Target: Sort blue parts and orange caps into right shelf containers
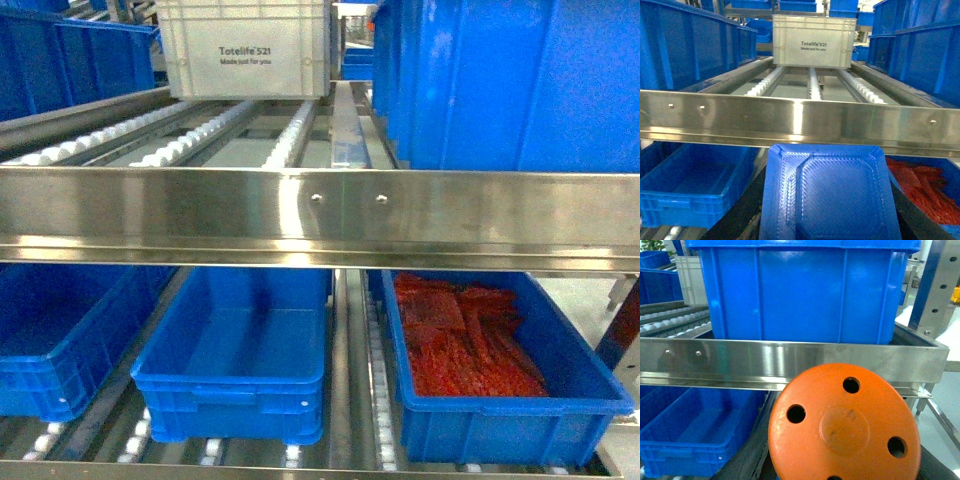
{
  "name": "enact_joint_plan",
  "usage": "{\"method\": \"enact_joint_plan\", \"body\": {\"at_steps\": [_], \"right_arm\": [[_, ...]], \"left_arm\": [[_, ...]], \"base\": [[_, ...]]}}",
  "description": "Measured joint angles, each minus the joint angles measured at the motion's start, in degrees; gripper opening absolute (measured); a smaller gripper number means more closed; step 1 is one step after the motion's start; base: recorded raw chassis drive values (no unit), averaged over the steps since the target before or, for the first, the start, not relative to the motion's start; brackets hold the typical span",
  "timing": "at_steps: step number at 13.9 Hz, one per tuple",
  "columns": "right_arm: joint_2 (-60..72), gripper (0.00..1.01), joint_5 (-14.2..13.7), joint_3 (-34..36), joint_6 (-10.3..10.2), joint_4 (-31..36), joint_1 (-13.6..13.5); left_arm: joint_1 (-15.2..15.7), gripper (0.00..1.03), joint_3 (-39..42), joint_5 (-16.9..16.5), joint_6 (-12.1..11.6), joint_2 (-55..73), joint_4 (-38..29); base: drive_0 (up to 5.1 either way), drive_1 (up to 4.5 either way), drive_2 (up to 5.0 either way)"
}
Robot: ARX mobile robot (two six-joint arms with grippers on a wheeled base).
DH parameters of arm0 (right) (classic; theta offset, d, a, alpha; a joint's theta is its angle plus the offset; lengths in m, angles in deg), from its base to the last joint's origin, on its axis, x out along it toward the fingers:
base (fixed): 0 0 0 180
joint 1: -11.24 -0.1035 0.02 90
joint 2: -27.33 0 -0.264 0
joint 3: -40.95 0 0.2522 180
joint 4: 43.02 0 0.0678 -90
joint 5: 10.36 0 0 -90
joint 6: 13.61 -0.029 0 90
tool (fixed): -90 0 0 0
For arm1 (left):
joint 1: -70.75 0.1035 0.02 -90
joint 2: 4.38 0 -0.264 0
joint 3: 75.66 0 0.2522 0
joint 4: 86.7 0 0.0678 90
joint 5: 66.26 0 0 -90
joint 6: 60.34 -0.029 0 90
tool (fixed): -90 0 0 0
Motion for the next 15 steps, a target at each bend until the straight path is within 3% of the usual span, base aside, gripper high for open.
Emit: {"method": "enact_joint_plan", "body": {"at_steps": [15], "right_arm": [[0.0, 0.44, 0.0, 0.0, 0.0, -0.1, 0.0]], "left_arm": [[0.0, 0.41, 0.0, -0.1, 0.0, 0.0, 0.0]], "base": [[-5.0, 2.50, 2.5]]}}
